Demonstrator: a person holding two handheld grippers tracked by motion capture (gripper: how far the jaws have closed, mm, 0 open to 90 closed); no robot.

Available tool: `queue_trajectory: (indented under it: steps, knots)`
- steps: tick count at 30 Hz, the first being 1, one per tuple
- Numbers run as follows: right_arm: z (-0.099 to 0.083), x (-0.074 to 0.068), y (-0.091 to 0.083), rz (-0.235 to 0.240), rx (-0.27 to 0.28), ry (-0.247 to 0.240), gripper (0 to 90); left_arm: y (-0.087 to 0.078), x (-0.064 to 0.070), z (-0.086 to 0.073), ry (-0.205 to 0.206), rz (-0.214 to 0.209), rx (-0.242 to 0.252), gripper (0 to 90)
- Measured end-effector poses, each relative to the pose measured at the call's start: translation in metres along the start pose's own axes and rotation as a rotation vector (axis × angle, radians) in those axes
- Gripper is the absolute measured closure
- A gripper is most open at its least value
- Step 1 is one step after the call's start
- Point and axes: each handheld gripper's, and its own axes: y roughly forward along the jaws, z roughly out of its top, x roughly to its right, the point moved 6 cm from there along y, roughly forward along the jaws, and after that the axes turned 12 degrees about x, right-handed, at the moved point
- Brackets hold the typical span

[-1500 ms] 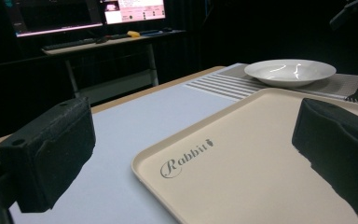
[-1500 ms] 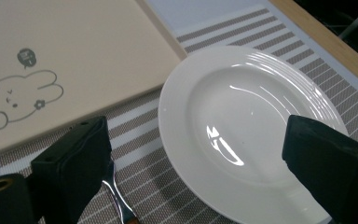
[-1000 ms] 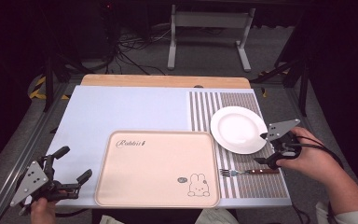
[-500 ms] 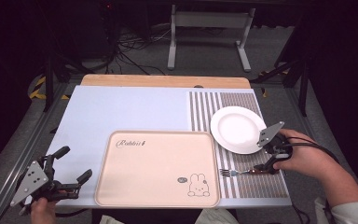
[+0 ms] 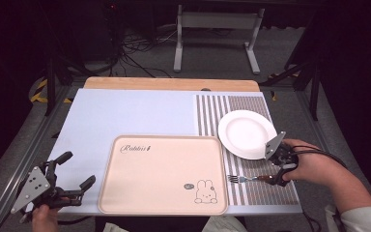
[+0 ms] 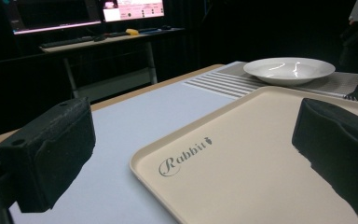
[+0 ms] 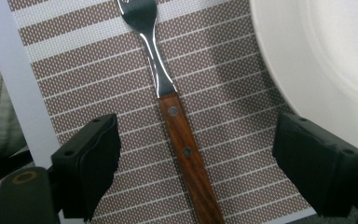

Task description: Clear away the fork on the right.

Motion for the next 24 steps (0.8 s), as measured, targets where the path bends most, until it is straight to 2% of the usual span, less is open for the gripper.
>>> queue_trajectory:
  steps: [12, 16, 24]
  knots:
    - [-0.010, -0.004, 0.014, 0.047, -0.059, -0.002, 18.4, 0.000, 0.000, 0.000, -0.003, 0.001, 0.002, 0.2]
    - [-0.011, -0.004, 0.016, 0.048, -0.058, -0.005, 21.1, 0.000, 0.000, 0.000, 0.001, 0.003, -0.001, 0.2]
    - [-0.008, -0.004, 0.018, 0.047, -0.070, -0.065, 43.6, 0.000, 0.000, 0.000, -0.002, 0.003, -0.001, 0.2]
